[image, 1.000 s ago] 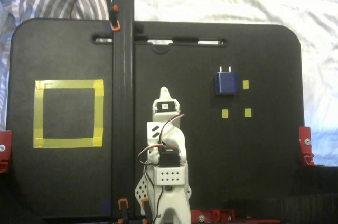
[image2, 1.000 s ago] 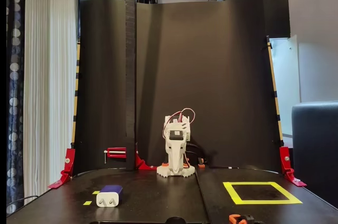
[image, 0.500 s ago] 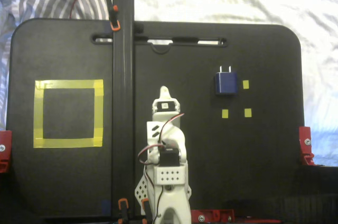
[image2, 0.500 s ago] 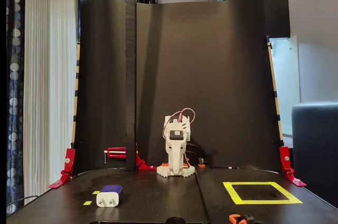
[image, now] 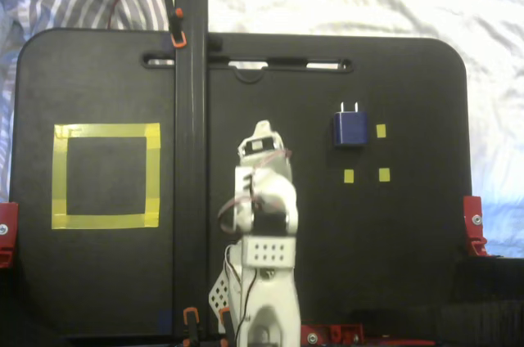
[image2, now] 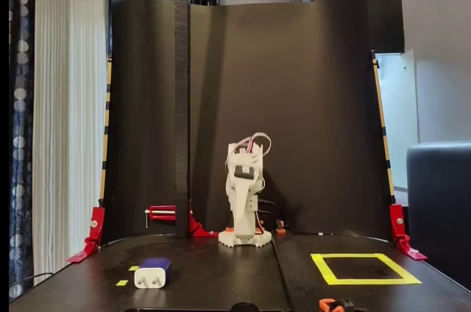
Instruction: Grasp a block and put it in the designated area.
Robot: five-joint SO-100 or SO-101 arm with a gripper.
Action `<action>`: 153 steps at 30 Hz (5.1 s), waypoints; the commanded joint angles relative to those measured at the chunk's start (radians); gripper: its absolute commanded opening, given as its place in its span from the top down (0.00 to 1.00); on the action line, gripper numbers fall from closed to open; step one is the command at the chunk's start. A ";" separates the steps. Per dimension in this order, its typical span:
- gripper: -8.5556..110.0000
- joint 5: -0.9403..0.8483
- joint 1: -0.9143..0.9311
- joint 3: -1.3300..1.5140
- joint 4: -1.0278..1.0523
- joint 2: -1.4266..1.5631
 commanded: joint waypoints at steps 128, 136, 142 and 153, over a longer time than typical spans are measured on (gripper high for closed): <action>0.74 -1.770 0.612 -1.397 0.469 -1.750; 0.76 -1.769 0.609 -1.391 0.462 -1.753; 0.76 -1.766 0.606 -1.391 0.460 -1.744; 0.76 -1.756 0.584 -1.393 0.531 -1.605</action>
